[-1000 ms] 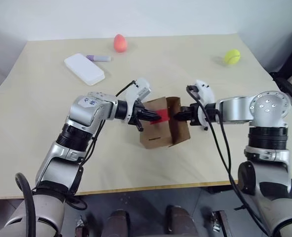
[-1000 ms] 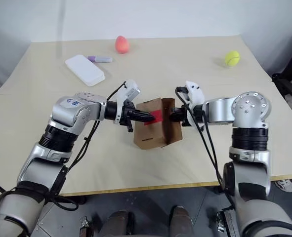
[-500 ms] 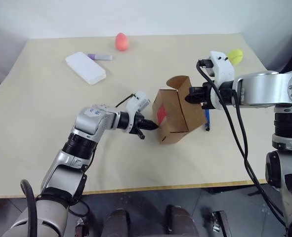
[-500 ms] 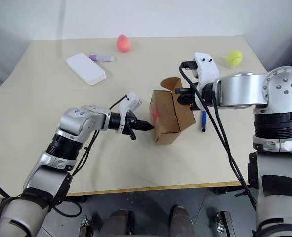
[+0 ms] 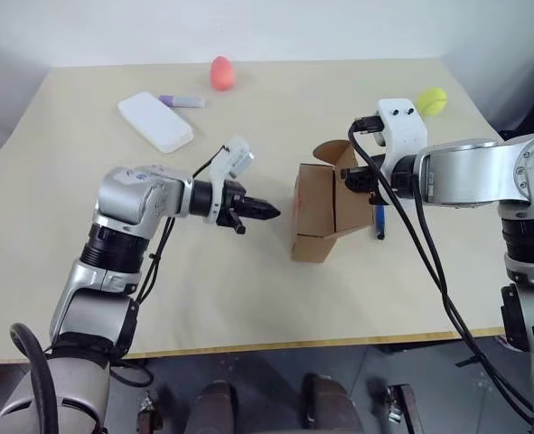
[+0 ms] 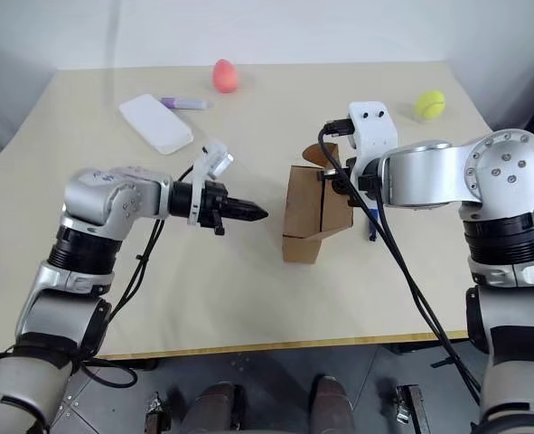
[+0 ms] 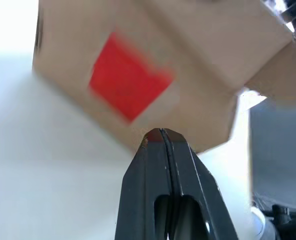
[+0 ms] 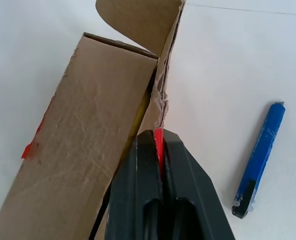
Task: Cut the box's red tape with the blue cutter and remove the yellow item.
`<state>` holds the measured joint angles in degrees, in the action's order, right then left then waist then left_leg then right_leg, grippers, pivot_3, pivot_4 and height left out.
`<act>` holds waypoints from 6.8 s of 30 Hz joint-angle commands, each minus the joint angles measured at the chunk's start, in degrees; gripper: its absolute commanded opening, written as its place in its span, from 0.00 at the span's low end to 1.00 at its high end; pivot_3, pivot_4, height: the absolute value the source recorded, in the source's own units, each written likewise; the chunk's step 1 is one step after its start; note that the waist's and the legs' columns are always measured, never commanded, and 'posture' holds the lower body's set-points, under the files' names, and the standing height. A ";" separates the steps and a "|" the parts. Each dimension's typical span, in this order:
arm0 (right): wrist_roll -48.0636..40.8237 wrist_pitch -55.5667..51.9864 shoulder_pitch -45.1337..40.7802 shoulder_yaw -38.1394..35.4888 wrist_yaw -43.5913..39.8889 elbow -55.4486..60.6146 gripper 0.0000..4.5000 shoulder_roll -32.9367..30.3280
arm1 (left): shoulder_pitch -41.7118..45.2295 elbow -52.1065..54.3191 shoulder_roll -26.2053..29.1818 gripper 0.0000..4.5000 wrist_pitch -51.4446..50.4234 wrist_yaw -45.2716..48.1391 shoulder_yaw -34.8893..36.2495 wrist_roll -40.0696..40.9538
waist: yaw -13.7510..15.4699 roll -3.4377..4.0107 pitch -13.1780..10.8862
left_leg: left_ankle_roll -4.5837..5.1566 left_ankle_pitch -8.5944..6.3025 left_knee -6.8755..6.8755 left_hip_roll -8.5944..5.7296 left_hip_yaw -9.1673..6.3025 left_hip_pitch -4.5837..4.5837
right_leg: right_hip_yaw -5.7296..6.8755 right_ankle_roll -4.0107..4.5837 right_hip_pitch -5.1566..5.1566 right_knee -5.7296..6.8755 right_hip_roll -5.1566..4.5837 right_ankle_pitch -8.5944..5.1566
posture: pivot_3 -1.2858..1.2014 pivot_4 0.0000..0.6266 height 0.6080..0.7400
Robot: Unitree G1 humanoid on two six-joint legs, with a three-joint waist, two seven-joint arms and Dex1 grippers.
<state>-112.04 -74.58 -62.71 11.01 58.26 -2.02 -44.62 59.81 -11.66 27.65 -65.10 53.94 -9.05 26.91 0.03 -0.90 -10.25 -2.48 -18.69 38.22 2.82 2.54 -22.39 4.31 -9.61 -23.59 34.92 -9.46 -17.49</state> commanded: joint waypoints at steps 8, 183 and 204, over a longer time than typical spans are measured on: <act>-0.96 0.07 -0.56 5.61 -2.78 2.35 0.00 -0.28 | 4.84 -10.52 -10.95 0.00 16.30 -2.66 -4.81 -7.44 | -0.23 -0.01 0.01 | 0.01 0.00 -0.02 0.00 0.02 0.02 | 0.02 -0.01 -0.01 0.02 0.00 0.01 | 0.52 0.24 1.00; 72.35 55.90 53.92 -41.23 -139.21 1.02 1.00 -14.37 | -9.20 3.61 23.01 0.40 0.40 -4.89 9.17 -11.11 | 0.44 -0.08 -0.01 | 0.22 -0.13 0.97 0.05 0.35 0.27 | -0.16 -0.06 0.20 0.60 -0.02 0.31 | 0.52 0.24 1.00; 76.94 60.32 42.21 -31.75 -143.36 -10.12 1.00 -12.84 | -28.96 11.92 25.14 0.99 23.79 1.07 29.56 -1.54 | 0.78 -0.10 -0.02 | 0.19 -0.14 1.03 0.08 0.45 0.23 | -0.18 -0.06 0.17 0.58 -0.03 0.31 | 0.52 0.24 1.00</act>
<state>-35.08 -15.07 -19.85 -20.05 -83.66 -11.71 -56.68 32.54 -3.01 53.97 -47.88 53.88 15.34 23.04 0.81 -1.01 -10.28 -2.29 -18.83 39.26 2.90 3.01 -22.16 4.13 -9.67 -23.42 35.49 -9.49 -17.17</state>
